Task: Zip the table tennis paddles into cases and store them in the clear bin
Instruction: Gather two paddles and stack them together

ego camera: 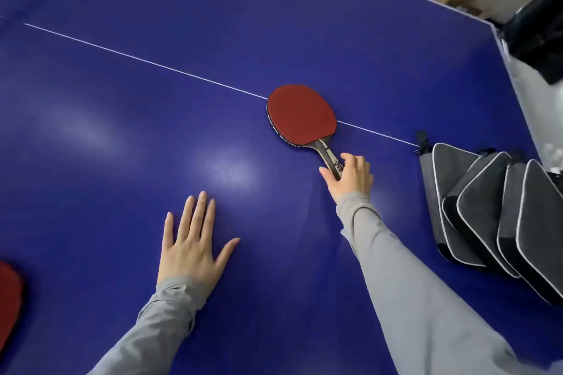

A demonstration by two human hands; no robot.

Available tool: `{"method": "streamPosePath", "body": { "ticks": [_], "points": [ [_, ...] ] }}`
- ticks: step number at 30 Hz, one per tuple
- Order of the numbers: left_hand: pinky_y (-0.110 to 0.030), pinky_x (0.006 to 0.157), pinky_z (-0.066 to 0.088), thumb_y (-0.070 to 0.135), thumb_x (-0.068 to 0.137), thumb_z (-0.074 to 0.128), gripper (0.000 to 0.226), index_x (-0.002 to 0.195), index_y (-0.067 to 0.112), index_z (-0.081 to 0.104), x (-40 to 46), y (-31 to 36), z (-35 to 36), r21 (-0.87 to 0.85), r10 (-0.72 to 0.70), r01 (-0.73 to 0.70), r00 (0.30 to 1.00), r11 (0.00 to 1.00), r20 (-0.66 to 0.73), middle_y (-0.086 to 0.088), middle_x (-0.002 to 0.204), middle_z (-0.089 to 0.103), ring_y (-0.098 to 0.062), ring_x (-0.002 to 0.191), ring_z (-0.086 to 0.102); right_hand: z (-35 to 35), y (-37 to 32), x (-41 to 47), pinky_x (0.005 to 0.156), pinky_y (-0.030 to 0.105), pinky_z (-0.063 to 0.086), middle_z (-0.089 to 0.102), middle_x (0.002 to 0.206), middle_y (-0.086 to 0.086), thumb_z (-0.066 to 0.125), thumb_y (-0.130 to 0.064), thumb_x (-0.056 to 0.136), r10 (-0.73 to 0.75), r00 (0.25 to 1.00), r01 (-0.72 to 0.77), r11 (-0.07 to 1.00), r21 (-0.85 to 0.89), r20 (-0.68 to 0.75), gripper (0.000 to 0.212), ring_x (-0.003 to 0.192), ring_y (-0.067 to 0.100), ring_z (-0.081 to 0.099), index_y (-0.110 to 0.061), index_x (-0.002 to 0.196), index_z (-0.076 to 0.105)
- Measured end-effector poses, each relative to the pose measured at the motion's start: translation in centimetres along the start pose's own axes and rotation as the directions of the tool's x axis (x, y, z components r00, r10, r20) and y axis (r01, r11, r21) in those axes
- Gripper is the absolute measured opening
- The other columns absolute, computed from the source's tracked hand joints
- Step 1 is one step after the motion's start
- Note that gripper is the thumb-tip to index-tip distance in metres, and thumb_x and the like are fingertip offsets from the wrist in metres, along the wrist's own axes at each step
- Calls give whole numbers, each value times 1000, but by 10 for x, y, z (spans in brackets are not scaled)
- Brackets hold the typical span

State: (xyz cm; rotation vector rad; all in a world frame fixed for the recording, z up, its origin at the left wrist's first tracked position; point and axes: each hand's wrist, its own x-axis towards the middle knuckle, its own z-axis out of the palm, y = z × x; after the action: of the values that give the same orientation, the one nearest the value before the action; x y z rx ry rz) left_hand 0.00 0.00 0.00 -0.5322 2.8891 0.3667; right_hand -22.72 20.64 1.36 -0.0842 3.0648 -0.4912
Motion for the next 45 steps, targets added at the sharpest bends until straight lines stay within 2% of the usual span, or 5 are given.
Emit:
{"method": "streamPosePath", "body": {
  "ticks": [14, 18, 23, 34, 45],
  "points": [
    [-47, 115, 10, 67, 86, -2, 87, 145, 12, 29, 3, -1, 5, 54, -8, 11, 998, 998, -63, -2, 154, 25, -17, 143, 18, -4, -22, -46, 85, 41, 40, 55, 98, 18, 66, -23, 82, 32, 983, 36, 934, 356, -182, 32, 98, 32, 49, 2, 97, 53],
    [-43, 117, -4, 70, 78, -18, 87, 147, 19, -4, 0, -5, 2, 61, -3, 5, 999, 998, -35, 5, 156, -8, -16, 145, -6, -18, -24, -96, 83, 41, 43, 55, 97, 15, 67, -22, 82, 42, 974, 55, 909, 412, -223, 31, 96, 30, 49, 1, 97, 53],
    [-34, 118, 5, 44, 91, 50, 71, 149, 18, 19, -28, -22, -21, -231, 60, -71, 997, 970, -55, 1, 158, 11, -17, 146, 10, -31, -35, -160, 78, 40, 42, 54, 92, 13, 68, -18, 81, 54, 962, 83, 875, 476, -267, 29, 92, 29, 49, 1, 96, 52],
    [-53, 86, 42, 32, 74, 70, 53, 117, 4, 56, -215, -167, -41, -448, -501, 295, 730, 844, -464, -19, 113, 53, -40, 103, 52, -28, -63, -300, 74, 50, 45, 51, 84, 16, 71, -9, 77, 126, 963, 30, 829, 558, -239, 28, 84, 34, 48, 7, 91, 52],
    [-51, 90, 40, 24, 64, 84, 64, 116, 4, 54, -245, -280, -35, -468, -582, 487, 810, 738, -75, -19, 109, 53, -41, 106, 46, 8, -152, -402, 74, 48, 45, 53, 82, 20, 73, -8, 76, 216, 942, -48, 844, 535, -257, 28, 82, 36, 49, 7, 88, 53]
  ]
}}
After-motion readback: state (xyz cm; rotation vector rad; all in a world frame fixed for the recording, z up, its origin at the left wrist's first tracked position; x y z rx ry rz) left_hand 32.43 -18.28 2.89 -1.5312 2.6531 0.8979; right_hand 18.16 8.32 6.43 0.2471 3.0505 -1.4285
